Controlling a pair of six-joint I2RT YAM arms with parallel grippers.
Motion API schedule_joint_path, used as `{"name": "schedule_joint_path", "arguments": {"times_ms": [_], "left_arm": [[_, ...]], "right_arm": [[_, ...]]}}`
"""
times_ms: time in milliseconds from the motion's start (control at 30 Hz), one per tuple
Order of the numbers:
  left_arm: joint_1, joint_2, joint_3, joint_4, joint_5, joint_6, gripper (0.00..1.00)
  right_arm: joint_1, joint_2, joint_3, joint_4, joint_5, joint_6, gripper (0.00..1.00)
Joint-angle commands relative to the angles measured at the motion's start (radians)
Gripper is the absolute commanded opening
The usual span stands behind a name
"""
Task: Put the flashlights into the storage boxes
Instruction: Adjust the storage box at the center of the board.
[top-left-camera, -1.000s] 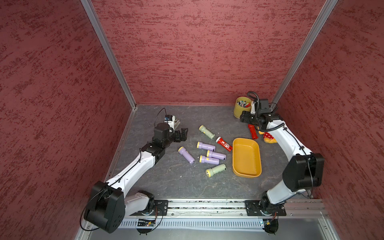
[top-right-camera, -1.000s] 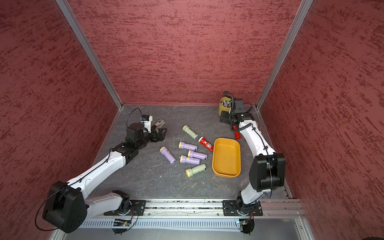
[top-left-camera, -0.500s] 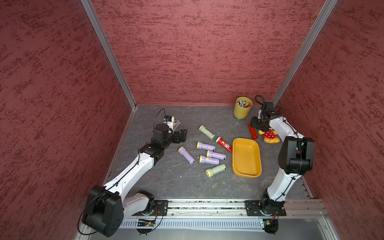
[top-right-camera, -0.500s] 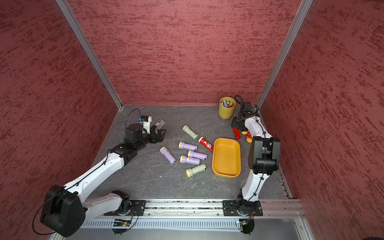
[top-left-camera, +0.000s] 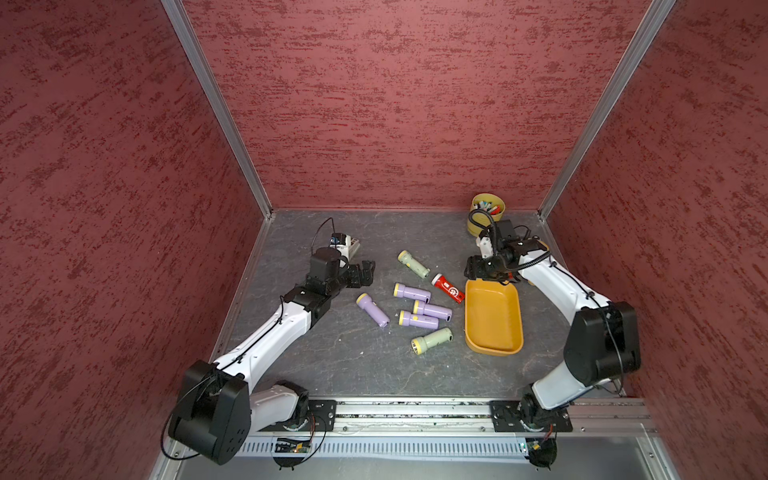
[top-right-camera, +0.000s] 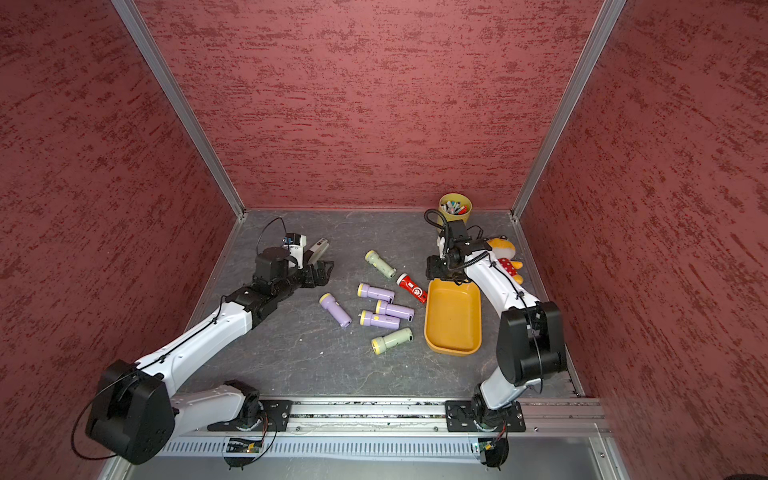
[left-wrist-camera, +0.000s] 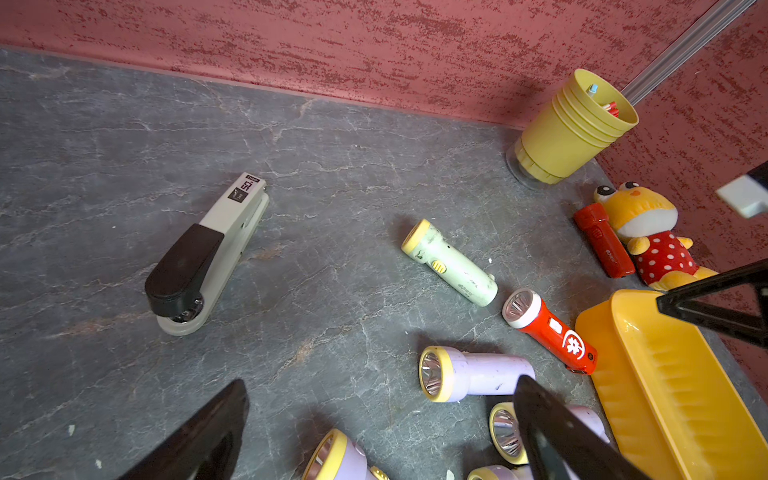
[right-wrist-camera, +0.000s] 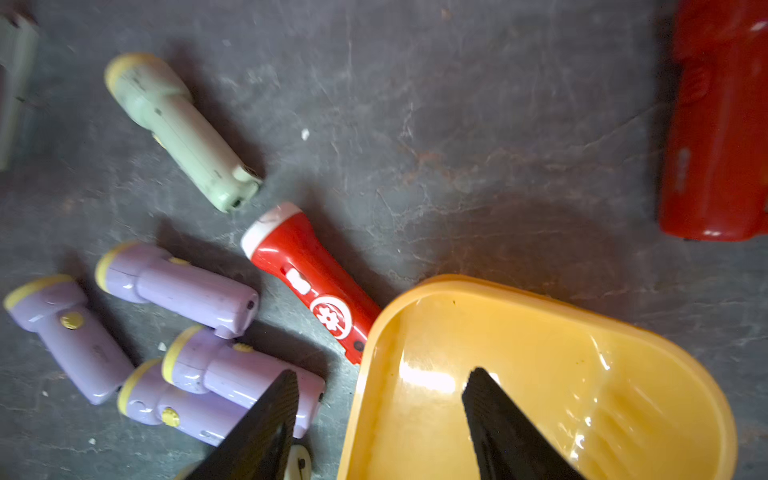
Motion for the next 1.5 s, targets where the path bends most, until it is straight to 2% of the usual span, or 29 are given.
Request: {"name": "schedule_joint_path", "arguments": {"times_ms": [0,200,733,1167,1333,1467], "left_arm": [[0.000,-0.005,-0.004,0.001,0.004,-0.003,0.99],[0.003,-0.006,-0.008,-0.008,0.002,0.005,0.99],[0.005,-0.030,-0.038,-0.011,-0.006,0.000,1.00],[0.005,-0.046,-0.044,-0.024,-0.009,0.018,1.00],[0.005,-0.052,-0.048,-0.028,-0.004,0.026,1.00],[0.007,-0.059,-0.055,-0.025,-0.002,0.031,1.00]], "right_arm": [[0.030,0.031,-0.020,-0.053,-0.005,-0.039,0.67],[0.059,0.061,-0.063,-0.031,-0.023,-0.052,0.64],[0.069,0.086,-0.079,-0.044,0.001,-0.211,0.45],[0.069,-0.005,-0.132,-0.049,0.022,-0.460,0.30],[0.071,-0.067,-0.166,-0.057,0.011,-0.622,0.21],[0.072,-0.100,-0.189,-0.067,0.018,-0.732,0.18]]}}
